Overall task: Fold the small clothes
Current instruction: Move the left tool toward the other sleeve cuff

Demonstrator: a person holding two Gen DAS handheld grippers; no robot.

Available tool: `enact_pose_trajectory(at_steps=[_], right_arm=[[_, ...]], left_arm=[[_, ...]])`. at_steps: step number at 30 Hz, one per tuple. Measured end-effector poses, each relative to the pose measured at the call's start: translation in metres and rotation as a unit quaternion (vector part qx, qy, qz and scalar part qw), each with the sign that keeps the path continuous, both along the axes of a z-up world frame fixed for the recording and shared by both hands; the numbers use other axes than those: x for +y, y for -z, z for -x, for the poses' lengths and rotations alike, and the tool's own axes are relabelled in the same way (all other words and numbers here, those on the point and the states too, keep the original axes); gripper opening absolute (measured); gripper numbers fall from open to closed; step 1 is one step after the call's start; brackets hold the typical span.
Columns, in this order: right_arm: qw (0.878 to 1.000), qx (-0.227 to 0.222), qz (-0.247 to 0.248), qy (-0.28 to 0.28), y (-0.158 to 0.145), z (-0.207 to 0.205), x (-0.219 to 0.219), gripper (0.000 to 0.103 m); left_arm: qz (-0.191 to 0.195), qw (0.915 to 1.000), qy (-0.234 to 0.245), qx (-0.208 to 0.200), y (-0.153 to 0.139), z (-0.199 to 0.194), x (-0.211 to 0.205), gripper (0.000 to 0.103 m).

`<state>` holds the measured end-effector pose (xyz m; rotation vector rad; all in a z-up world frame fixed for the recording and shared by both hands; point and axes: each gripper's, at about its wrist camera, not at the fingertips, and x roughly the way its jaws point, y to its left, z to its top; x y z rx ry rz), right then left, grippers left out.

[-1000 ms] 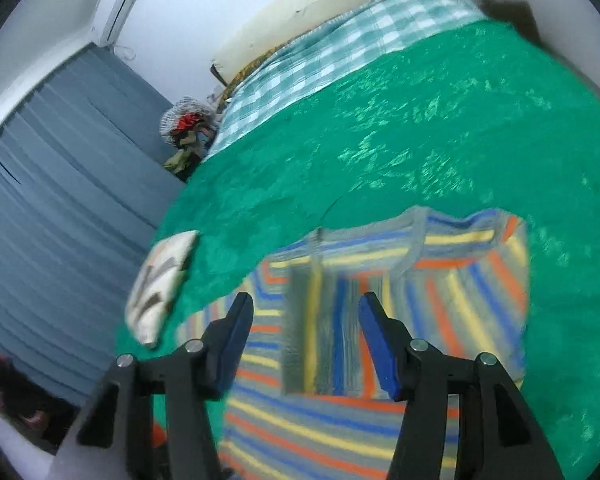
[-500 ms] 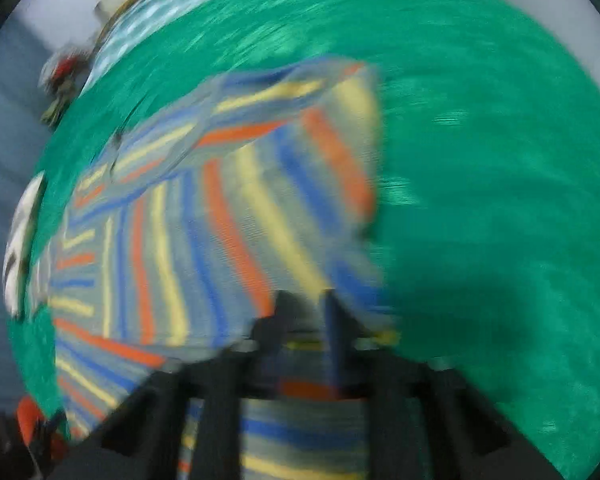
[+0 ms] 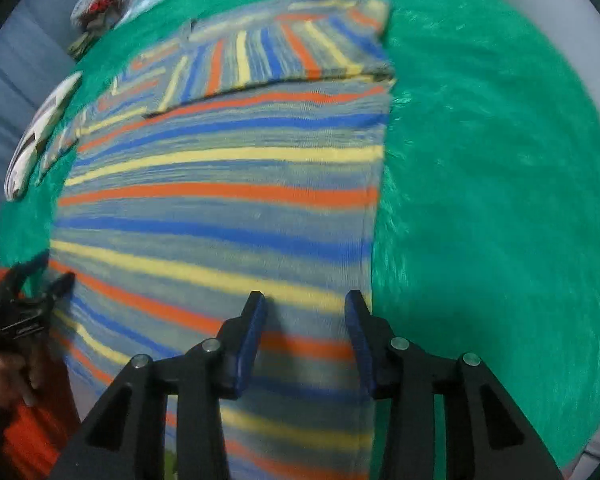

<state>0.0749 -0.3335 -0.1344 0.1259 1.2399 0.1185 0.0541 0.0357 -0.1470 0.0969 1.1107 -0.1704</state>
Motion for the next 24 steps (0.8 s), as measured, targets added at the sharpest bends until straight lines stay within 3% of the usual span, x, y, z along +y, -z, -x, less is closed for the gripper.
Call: enact_pose_trajectory(at_steps=[1,4,6,8,10,14,17,20,21,24], right_arm=[[1.0,-0.012,-0.001,0.003,-0.007,0.009,0.006,0.043],[0.998,-0.058,-0.028,0.008,-0.024,0.033,0.03,0.061],[0.997,-0.063,-0.047,0.014,-0.016,0.042,0.043,0.063],[0.998,-0.041,-0.051,0.017,0.007,0.034,0.068,0.063],[0.999,-0.03,-0.022,0.013,0.021,0.041,0.076,0.064],[0.999,-0.042,0.002,-0.021,0.021,0.043,0.088,0.069],[0.999,-0.044,0.0,-0.022,0.022,0.04,0.089,0.072],[0.999,-0.046,-0.002,-0.024,0.023,0.039,0.091,0.076],[0.999,-0.046,0.0,-0.024,0.023,0.039,0.092,0.077],[0.998,-0.049,0.008,-0.027,0.023,0.039,0.096,0.078]], left_arm=[[-0.005,1.0,0.003,-0.001,0.001,0.001,-0.001,0.103],[-0.019,0.9998,0.006,0.003,0.002,0.001,-0.006,0.103],[-0.012,0.9994,0.005,0.033,-0.004,-0.003,-0.003,0.102],[0.023,0.9987,-0.01,0.044,-0.019,-0.004,0.011,0.101],[0.07,0.9968,-0.031,0.025,-0.043,-0.01,0.038,0.102],[0.097,0.9904,-0.097,-0.018,-0.082,-0.052,0.112,0.102],[0.101,0.9774,-0.185,-0.023,-0.084,-0.102,0.184,0.102],[0.087,0.9544,-0.285,0.012,-0.05,-0.14,0.25,0.1],[0.089,0.949,-0.301,0.026,-0.038,-0.147,0.261,0.096],[0.124,0.9398,-0.313,0.057,-0.014,-0.163,0.271,0.064]])
